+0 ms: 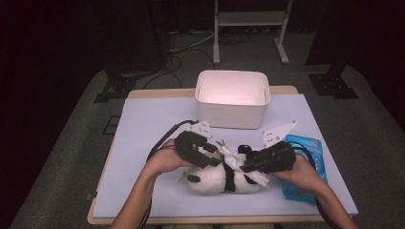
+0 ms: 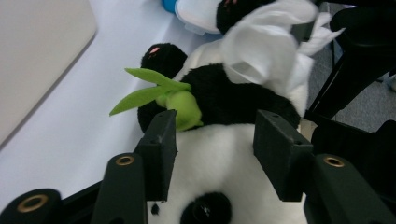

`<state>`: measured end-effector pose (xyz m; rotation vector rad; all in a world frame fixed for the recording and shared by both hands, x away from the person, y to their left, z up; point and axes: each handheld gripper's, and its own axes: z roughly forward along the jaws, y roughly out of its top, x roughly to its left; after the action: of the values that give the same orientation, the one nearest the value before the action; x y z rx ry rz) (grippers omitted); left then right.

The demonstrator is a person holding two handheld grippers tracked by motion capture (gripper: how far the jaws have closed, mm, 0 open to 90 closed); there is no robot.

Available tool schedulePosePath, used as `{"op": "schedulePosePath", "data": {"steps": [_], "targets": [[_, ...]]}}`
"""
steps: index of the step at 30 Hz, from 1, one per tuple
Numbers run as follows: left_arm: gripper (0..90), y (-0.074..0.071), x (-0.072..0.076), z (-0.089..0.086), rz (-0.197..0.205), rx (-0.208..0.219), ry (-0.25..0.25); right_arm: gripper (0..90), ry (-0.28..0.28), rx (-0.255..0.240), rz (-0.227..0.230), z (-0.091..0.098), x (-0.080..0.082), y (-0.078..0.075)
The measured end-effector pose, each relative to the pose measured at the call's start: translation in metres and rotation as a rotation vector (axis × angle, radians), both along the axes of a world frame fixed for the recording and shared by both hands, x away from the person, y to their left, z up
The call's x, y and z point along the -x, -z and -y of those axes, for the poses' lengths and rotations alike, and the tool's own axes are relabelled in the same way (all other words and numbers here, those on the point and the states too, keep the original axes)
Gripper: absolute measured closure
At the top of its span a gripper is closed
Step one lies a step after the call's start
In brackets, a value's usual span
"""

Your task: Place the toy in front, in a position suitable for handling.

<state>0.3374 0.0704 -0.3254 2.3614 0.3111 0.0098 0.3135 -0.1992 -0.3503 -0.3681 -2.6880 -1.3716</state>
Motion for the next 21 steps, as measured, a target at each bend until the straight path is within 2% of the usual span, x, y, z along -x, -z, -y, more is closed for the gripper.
{"op": "schedulePosePath", "data": {"steps": [6,11,14,17,21], "targets": [[59.8,0.002,-0.006,0.007,-0.030,-0.028,-0.031,83.6,-0.007,0.004,0.004,-0.001,0.001,-0.001],[58.6,0.005,-0.010,0.010,-0.045,-0.027,-0.053,83.6,-0.012,0.005,0.004,-0.001,0.002,-0.001],[61.1,0.006,-0.011,0.012,-0.034,-0.032,-0.047,83.6,-0.013,0.003,0.003,0.000,0.002,0.000],[73.4,0.007,-0.010,0.013,0.002,-0.051,-0.027,83.2,-0.014,-0.001,0.006,0.000,0.001,-0.001],[78.0,0.004,-0.008,0.012,0.049,-0.026,-0.026,83.2,-0.012,0.000,0.012,-0.001,0.001,-0.003]]}}
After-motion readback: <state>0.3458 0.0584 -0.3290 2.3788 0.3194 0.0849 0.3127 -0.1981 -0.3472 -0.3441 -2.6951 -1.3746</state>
